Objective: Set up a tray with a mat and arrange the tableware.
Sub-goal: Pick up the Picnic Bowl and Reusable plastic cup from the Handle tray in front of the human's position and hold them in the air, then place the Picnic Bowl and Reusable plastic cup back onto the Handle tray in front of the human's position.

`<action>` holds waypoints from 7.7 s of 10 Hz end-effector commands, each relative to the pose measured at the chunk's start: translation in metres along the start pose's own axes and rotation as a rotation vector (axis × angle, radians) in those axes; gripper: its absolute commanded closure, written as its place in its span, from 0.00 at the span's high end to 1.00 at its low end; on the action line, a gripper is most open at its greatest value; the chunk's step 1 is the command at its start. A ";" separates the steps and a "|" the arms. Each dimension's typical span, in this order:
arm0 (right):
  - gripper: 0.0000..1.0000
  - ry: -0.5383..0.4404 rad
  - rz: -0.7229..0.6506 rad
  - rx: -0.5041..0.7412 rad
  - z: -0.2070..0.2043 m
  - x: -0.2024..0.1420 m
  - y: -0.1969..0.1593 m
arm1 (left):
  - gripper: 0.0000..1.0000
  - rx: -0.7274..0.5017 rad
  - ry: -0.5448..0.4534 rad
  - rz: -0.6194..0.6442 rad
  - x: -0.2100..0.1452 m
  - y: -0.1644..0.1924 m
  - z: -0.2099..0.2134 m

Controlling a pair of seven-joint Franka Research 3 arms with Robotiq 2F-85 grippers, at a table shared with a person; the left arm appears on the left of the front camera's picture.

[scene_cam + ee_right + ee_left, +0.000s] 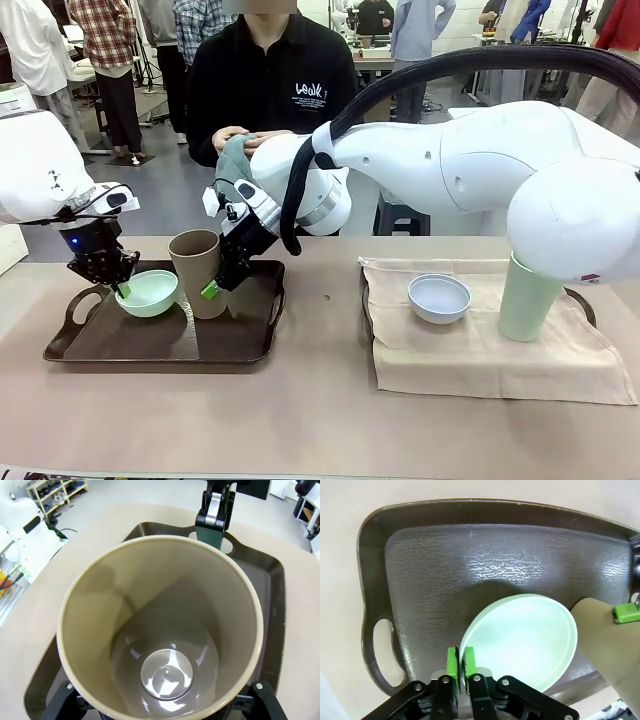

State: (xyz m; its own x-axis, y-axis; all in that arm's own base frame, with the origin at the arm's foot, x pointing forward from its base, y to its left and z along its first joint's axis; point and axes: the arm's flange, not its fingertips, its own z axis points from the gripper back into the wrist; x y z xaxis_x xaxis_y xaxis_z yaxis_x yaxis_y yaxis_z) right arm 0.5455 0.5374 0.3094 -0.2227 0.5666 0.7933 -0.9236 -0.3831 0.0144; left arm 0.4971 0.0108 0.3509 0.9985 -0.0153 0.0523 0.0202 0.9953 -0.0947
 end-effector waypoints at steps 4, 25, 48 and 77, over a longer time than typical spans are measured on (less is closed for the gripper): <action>0.00 -0.005 0.045 -0.005 0.004 0.001 -0.006 | 0.00 -0.007 0.013 0.004 0.003 -0.003 0.002; 0.81 0.099 0.108 -0.150 0.160 0.129 0.064 | 0.00 0.021 -0.227 -0.021 -0.070 -0.001 0.221; 0.81 0.099 0.108 -0.150 0.160 0.129 0.064 | 0.00 0.021 -0.227 -0.021 -0.070 -0.001 0.221; 0.83 -0.011 0.125 0.047 0.038 -0.014 0.000 | 0.04 0.012 -0.094 0.012 -0.021 -0.016 0.021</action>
State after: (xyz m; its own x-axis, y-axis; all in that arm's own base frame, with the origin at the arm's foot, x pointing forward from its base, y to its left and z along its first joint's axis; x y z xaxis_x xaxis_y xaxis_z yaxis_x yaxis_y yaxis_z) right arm 0.5537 0.4995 0.3197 -0.3061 0.5267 0.7930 -0.8879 -0.4585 -0.0382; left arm 0.4724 -0.0024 0.3761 0.9894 -0.0160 0.1443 0.0283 0.9961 -0.0836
